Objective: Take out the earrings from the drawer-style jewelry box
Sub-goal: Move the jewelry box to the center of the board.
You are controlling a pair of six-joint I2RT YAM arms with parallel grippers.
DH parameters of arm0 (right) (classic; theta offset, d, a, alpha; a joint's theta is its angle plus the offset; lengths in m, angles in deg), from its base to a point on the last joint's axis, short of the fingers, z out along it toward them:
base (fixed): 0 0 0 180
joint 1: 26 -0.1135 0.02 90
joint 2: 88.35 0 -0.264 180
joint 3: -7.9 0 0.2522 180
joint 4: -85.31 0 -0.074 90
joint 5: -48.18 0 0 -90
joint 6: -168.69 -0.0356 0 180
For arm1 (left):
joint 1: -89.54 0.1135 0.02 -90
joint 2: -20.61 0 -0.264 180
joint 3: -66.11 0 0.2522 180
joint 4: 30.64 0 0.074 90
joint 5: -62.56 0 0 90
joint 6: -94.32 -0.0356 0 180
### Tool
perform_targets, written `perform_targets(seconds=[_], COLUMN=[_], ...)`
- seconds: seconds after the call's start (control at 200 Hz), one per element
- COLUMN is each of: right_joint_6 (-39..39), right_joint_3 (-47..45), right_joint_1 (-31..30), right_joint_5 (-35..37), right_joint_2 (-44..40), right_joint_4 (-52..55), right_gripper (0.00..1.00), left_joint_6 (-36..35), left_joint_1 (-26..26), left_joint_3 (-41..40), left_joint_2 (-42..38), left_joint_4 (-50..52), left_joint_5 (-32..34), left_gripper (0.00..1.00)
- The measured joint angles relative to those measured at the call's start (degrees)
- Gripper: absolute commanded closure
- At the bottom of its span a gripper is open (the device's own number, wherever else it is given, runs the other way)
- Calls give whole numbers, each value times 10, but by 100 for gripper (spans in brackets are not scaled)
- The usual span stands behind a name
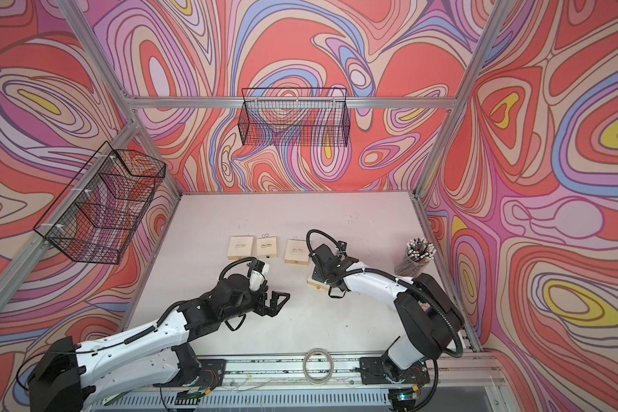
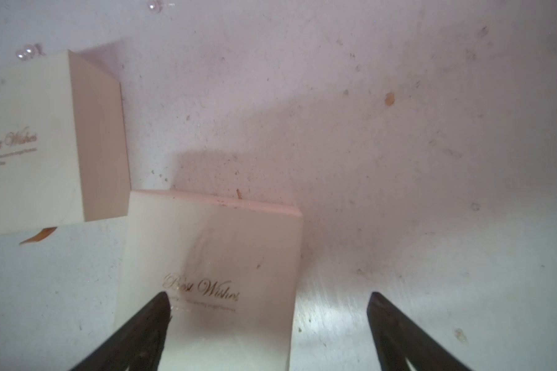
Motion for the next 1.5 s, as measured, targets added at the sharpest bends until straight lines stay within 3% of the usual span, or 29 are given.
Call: perform_targets(seconds=[0.1, 0.21, 0.265, 0.361, 0.671, 0.931, 1.377, 1.502], right_joint_6=[12, 19, 27, 33, 38, 40, 40, 44], right_joint_3=[29, 58, 65, 69, 92, 104, 89, 84], right_joint_1=[-22, -39, -42, -42, -53, -53, -53, -53], right_joint_5=[2, -11, -24, -42, -77, -66, -23, -25], right_joint_2=[-1, 1, 7, 28, 110, 137, 127, 98], right_joint_4=[0, -22, -39, -61, -84, -73, -30, -28], right_gripper=[24, 64, 79, 90, 94, 94, 95, 90], left_joint_6=[0, 0, 0, 0, 0, 0, 0, 0], left_joint_1=[1, 4, 4, 5, 8, 11, 12, 14], left_joint_3=[0, 0, 0, 0, -2, -2, -2, -2], left_joint_2=[0, -3, -9, -25, -42, -42, -42, -46], left_joint_4=[0, 1, 4, 9, 16, 19, 20, 22], left_joint_5=[-3, -3, -3, -3, -1, -1, -1, -2], left_gripper=[0, 0, 0, 0, 0, 0, 0, 0])
